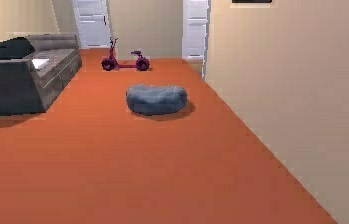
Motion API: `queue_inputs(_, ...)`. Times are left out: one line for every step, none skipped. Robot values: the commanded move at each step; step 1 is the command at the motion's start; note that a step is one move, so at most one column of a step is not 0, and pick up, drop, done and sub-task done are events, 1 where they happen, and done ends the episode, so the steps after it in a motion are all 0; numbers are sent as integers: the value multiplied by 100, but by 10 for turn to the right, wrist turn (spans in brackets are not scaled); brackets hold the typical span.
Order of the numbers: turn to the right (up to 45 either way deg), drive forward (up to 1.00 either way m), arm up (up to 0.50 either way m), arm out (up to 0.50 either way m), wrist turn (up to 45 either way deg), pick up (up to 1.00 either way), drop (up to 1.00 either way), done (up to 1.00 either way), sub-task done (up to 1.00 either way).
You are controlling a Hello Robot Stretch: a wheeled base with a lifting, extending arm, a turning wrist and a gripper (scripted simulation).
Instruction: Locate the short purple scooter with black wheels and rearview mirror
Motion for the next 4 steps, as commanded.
queue_inputs(-90,0,0,0,0,0,0,0,0)
queue_inputs(0,45,0,0,0,0,0,0,0)
queue_inputs(-180,0,0,0,0,0,0,0,0)
queue_inputs(0,100,0,0,0,0,0,0,0)
